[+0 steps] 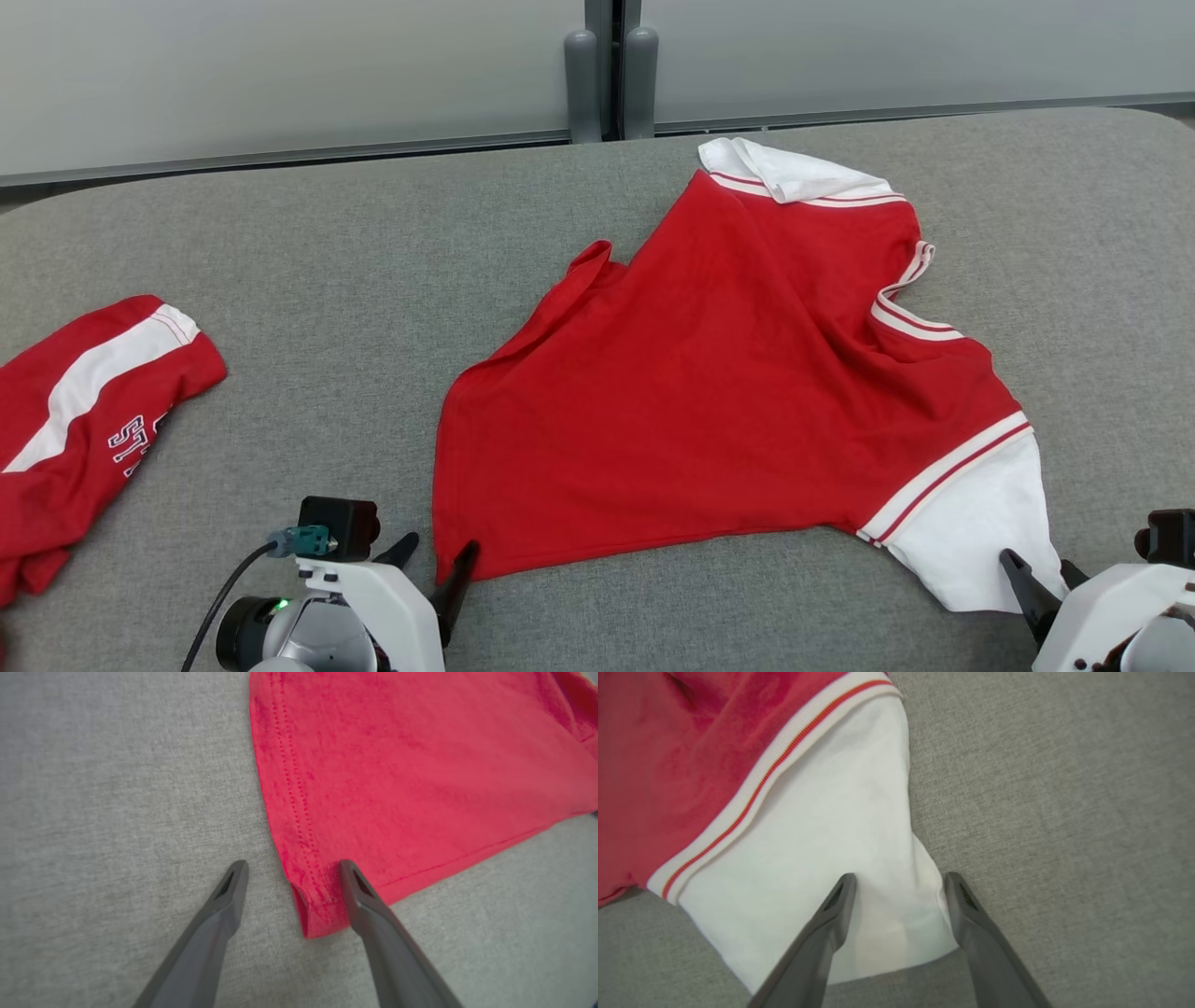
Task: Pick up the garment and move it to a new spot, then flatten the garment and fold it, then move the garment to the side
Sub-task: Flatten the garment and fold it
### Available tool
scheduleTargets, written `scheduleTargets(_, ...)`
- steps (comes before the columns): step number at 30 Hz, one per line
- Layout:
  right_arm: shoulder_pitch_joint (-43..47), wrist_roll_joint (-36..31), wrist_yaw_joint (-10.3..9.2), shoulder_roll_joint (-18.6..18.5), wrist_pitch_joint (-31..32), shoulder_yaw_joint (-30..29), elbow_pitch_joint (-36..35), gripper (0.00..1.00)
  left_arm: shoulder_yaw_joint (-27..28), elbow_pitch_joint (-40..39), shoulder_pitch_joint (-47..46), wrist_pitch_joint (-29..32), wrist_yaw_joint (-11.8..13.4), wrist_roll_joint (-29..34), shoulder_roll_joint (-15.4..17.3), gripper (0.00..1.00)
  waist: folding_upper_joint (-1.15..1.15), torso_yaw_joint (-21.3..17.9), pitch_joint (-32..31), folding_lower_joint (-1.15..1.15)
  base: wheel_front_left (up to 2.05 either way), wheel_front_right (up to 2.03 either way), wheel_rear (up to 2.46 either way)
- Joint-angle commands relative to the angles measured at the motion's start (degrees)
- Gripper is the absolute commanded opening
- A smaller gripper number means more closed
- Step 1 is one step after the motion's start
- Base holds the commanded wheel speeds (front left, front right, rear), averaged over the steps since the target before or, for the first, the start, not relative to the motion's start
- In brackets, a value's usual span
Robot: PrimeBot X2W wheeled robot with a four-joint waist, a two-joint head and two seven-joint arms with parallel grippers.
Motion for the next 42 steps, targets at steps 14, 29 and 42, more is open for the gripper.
scheduleTargets(14,-0.2,0.4,0.12,-0.2,-1.9,0.9,0.5,0.00,-1.3,-2.6,2.9,0.9,-0.4,-3.0,0.3,0.00,0.00,-0.3,-1.1,0.00,0.00,0.00,0.00)
scheduleTargets(29,-3.4,9.5,0.11,-1.4,-9.7,3.3,-8.9,0.00,2.2,-9.4,-0.9,-6.6,1.7,-0.6,2.8,0.00,0.00,-0.5,-0.4,0.00,0.00,0.00,0.00)
scheduleTargets(42,-31.1,20.7,0.12,-5.3,-22.3,11.5,-7.4,0.00,4.2,-9.0,-25.7,-7.4,0.9,4.3,8.8,0.00,0.00,-0.6,11.9,0.00,0.00,0.00,0.00)
